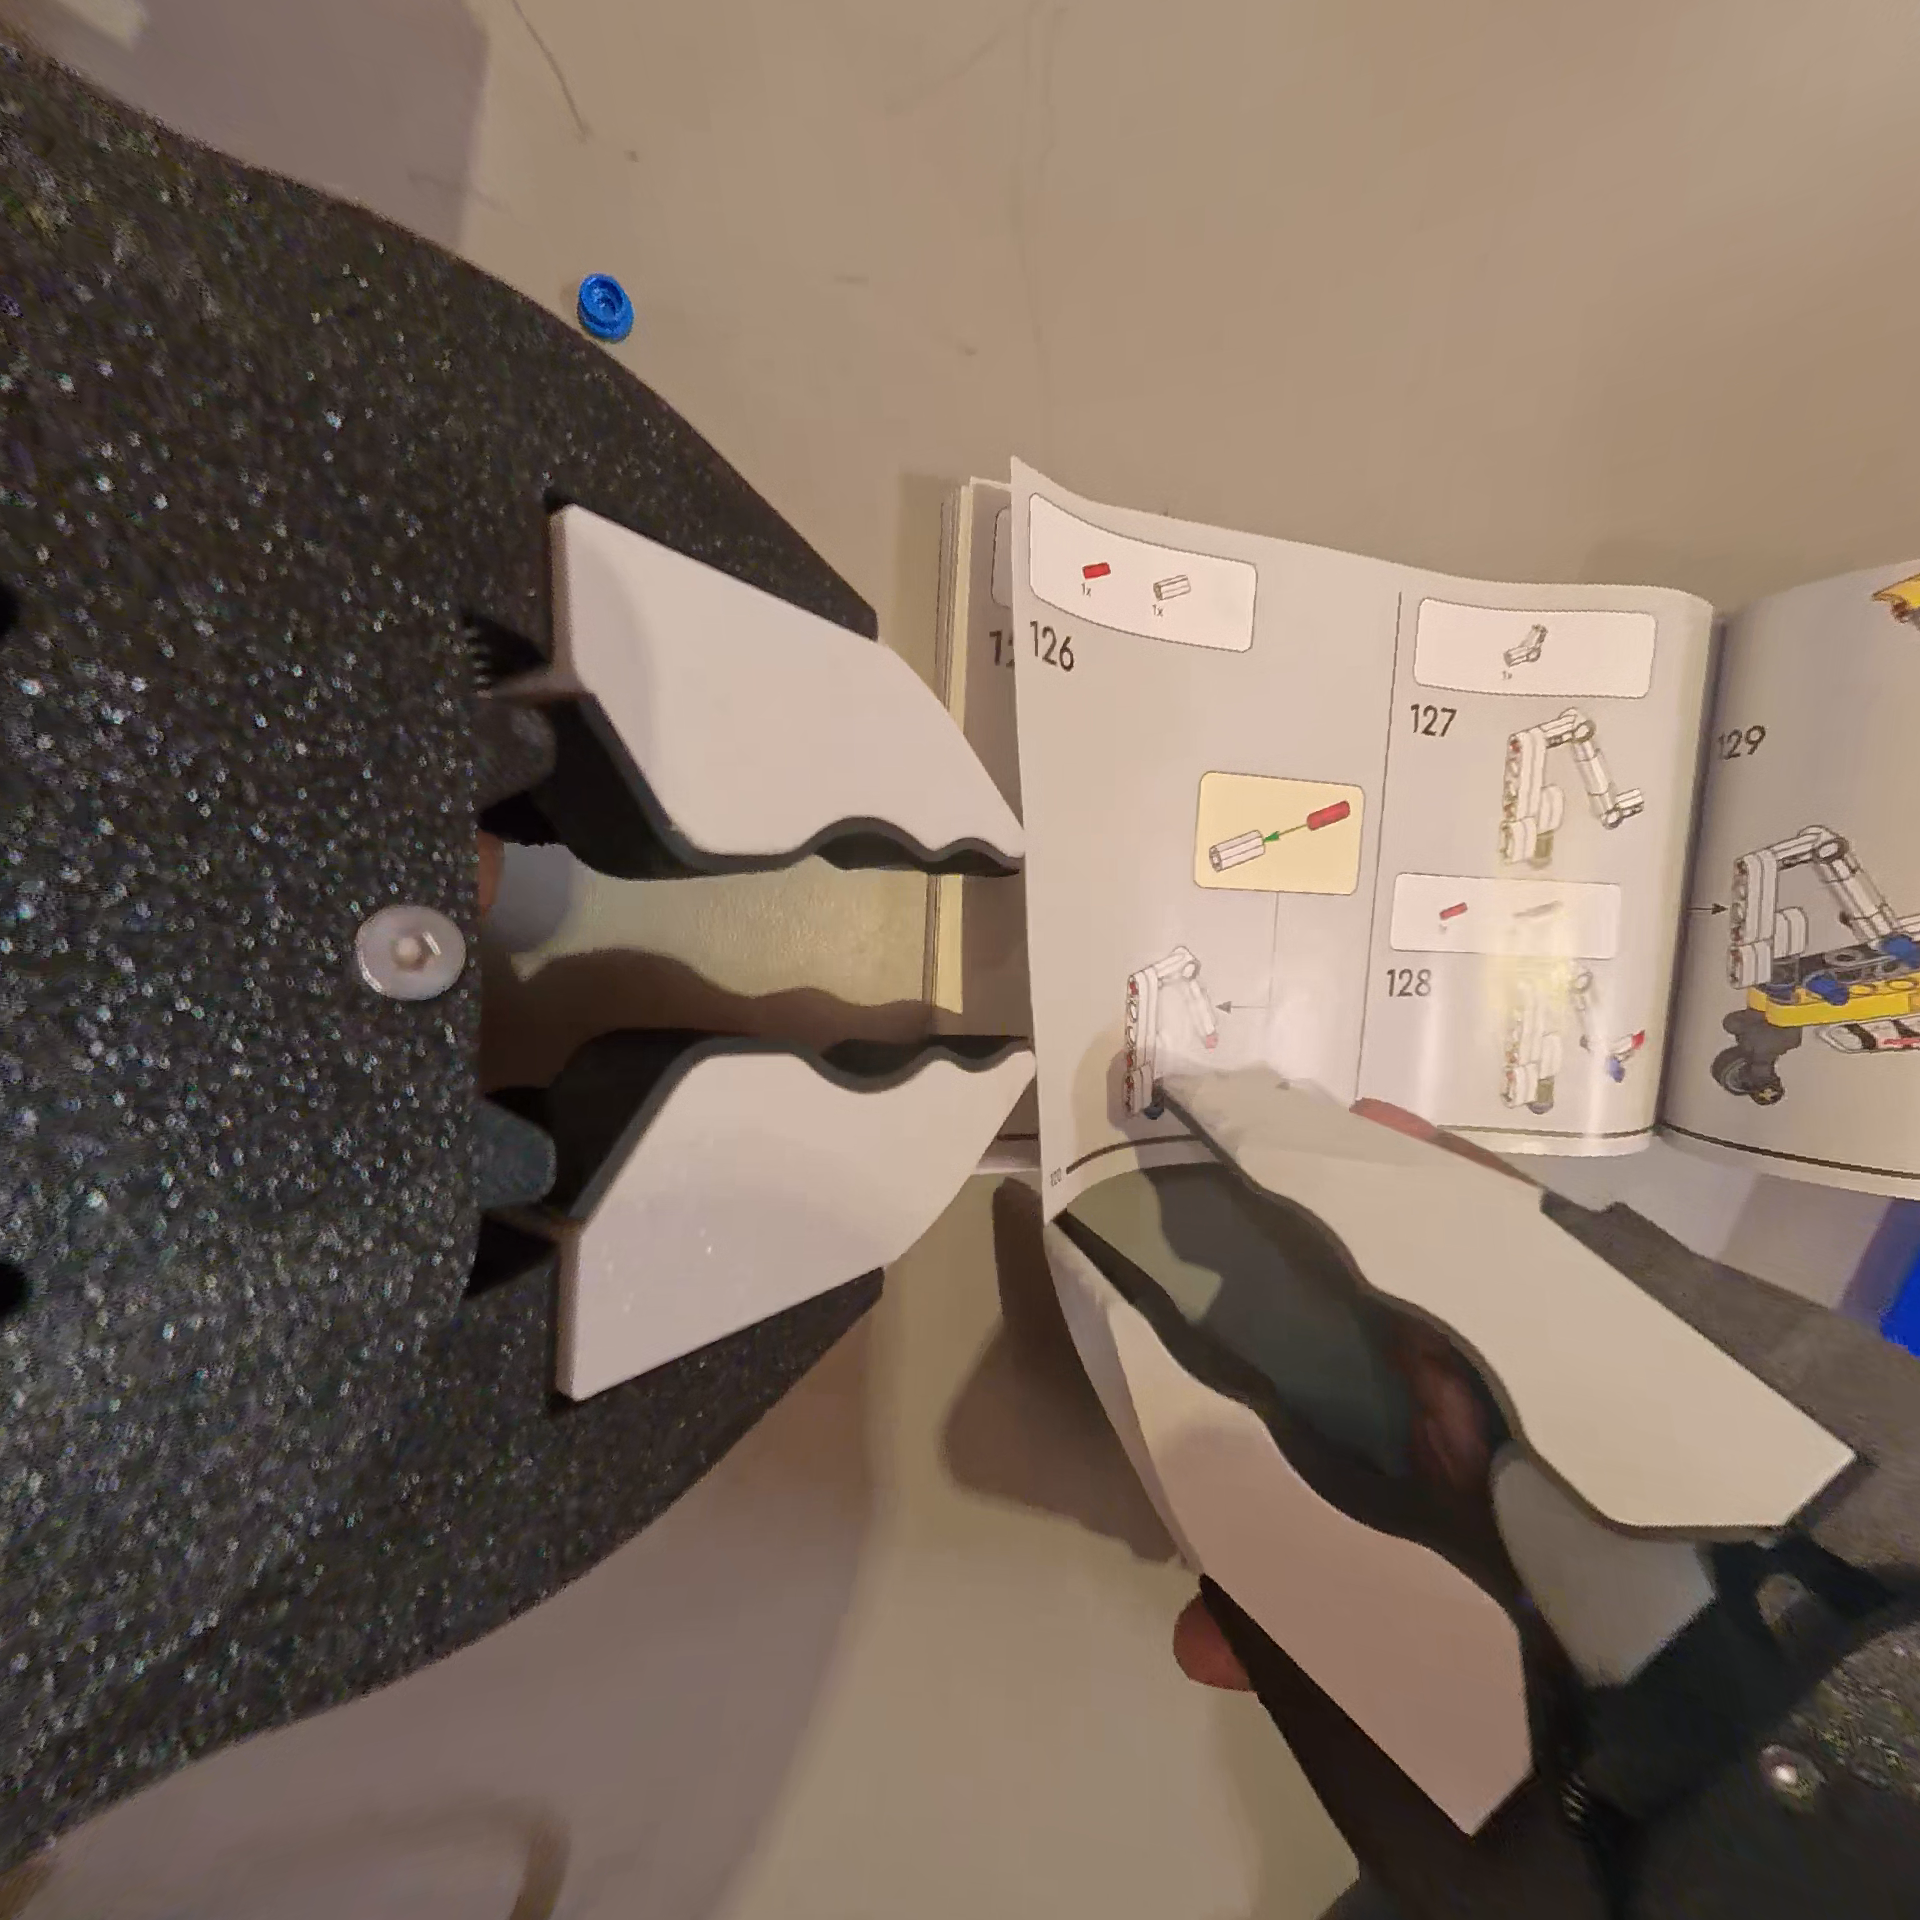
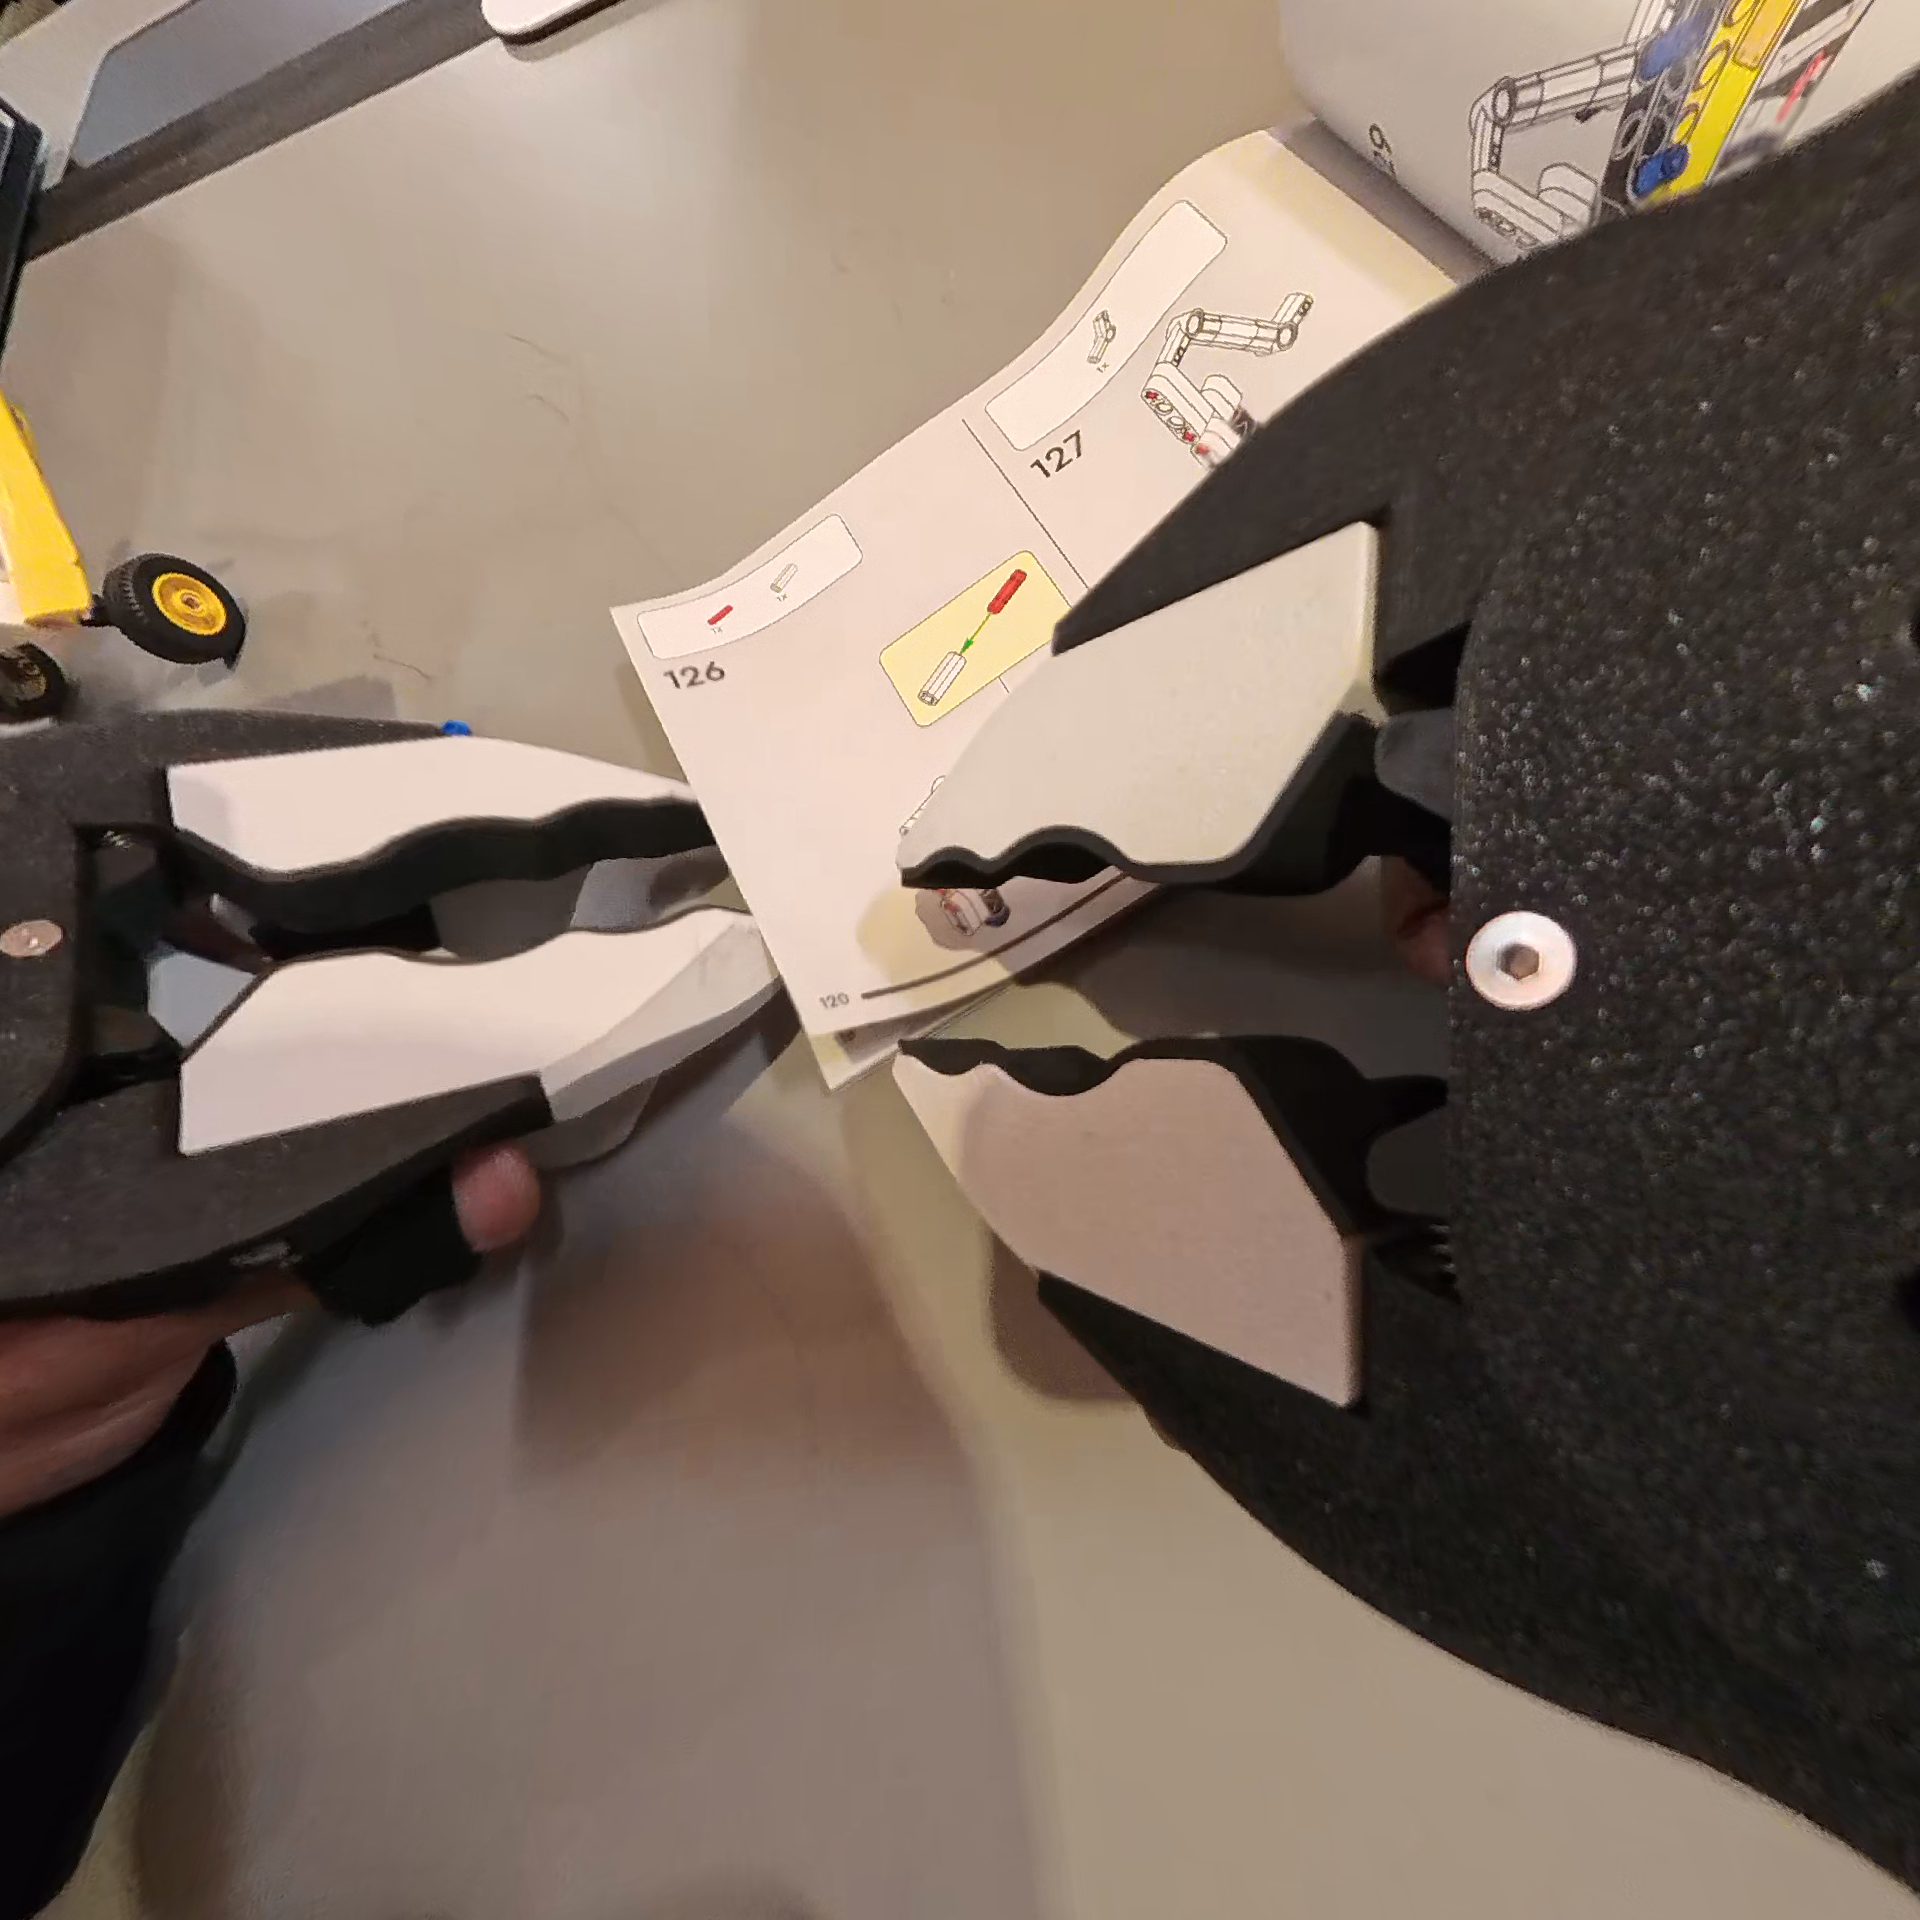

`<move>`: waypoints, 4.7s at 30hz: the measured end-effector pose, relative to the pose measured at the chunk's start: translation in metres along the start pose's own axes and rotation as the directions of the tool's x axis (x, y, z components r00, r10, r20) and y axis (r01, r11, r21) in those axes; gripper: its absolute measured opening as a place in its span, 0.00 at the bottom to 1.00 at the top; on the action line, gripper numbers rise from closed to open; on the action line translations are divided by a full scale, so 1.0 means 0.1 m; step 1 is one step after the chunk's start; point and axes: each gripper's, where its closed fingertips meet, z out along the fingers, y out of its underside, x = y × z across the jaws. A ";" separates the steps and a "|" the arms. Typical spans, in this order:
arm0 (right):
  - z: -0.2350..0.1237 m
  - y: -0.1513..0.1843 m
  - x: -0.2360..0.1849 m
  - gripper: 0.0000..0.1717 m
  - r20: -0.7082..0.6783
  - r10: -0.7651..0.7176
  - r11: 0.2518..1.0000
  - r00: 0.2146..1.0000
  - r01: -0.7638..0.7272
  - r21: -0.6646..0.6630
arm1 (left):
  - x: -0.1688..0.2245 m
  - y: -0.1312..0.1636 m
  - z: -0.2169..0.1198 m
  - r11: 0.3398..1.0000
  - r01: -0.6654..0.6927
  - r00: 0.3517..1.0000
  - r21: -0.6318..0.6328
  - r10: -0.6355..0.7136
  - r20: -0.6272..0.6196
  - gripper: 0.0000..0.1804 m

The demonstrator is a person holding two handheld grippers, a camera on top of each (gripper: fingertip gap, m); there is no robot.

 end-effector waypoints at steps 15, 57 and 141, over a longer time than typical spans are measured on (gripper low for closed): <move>-0.51 -0.13 0.84 0.00 -0.438 0.157 0.988 0.885 -0.136 0.079 | -0.05 -0.14 -0.05 0.995 -0.012 0.998 0.098 0.007 0.058 0.17; -1.12 0.49 0.91 0.11 -0.697 0.026 0.929 0.717 -0.275 -0.248 | 0.16 -0.14 -0.12 0.986 -0.100 0.994 0.132 0.094 0.054 0.18; 0.96 -0.33 0.96 0.39 0.268 0.217 0.956 0.939 -0.148 -0.255 | -0.21 -0.11 -0.54 0.945 0.132 0.991 0.300 -0.135 -0.011 0.28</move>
